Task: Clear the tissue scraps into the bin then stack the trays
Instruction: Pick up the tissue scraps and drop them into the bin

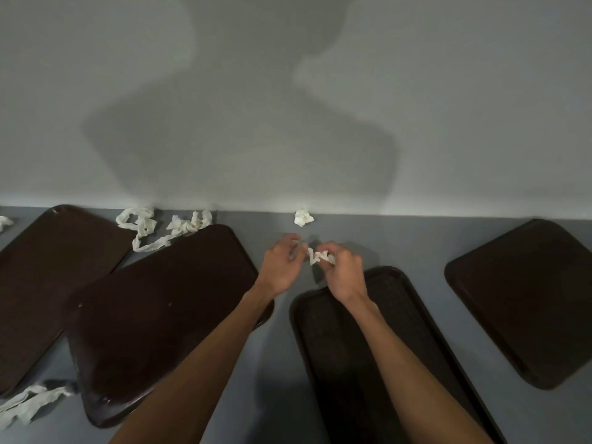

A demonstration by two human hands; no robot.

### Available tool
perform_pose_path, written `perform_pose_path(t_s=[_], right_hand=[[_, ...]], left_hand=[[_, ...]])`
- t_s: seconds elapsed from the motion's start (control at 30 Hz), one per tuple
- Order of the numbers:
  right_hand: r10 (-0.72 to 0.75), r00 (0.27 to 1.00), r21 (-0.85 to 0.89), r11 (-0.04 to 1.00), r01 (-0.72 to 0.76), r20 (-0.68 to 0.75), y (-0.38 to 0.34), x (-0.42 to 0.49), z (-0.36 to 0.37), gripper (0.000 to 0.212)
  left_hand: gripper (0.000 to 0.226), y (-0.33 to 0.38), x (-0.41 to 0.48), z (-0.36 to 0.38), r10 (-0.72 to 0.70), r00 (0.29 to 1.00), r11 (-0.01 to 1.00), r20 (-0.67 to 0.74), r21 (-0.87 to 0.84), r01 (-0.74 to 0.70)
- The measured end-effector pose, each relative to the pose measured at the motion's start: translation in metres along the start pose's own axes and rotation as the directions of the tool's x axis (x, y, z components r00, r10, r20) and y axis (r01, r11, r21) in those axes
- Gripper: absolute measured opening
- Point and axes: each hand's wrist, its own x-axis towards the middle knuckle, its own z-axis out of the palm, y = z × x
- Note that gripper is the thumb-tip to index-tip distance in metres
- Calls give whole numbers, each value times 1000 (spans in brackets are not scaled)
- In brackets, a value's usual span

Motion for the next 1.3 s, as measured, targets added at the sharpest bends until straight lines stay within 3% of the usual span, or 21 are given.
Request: perform_pose_path(t_s=[0.1,0.17,0.23,0.33,0.4,0.5,0.6,0.67,0.73,0.83,1.0,1.13,1.2,1.3], right_hand=[[-35,999,95,995,36,-8,-23,-14,-12,38],[-23,1000,162,987,22,4,-35,-19,-16,38],[-7,1000,213,977,10,-15,-41,-22,-18,37],[-17,996,221,975,37,-89,-46,-25,-19,35],[-46,997,216,975,60,-69,-50,-27,-16,31],[-133,989,215,970,115,69,-55,-28,-10,26],[-163,969,218,968,121,184,-61,-21,-8,16],[-137,970,218,972,91,203,-62,-6,-5,10],[-139,983,129,984,124,121,-58,16,2,9],[-203,979,-87,975,205,27,-51,58,19,20],[-162,960,-325,917,232,228,-42,118,43,53],[-81,936,-472,847,246,341,-27,123,57,41],[-109,950,-547,796,259,292,-20,108,59,38],[-82,970,-505,842,190,228,-11,82,66,40]], left_hand=[[41,23,-7,21,-152,977,937,147,-293,190],[50,33,-13,27,-266,925,724,270,-578,377],[56,38,-18,24,-321,873,491,368,-724,485],[53,34,-23,11,-284,864,381,415,-778,499],[44,33,-25,3,-268,866,417,421,-760,498],[27,27,-27,-4,-306,887,629,347,-625,462],[33,11,-27,-11,-333,908,719,253,-555,418],[36,-1,-27,-15,-344,919,766,192,-508,394],[36,-9,-27,-18,-364,923,799,127,-466,380],[35,-14,-30,-29,-354,932,822,84,-447,352],[37,-14,-41,-50,-340,938,834,70,-438,335],[28,-17,-52,-65,-356,932,803,72,-487,345],[18,-21,-59,-70,-371,923,774,102,-515,368],[30,-31,-70,-72,-369,920,762,135,-522,382]])
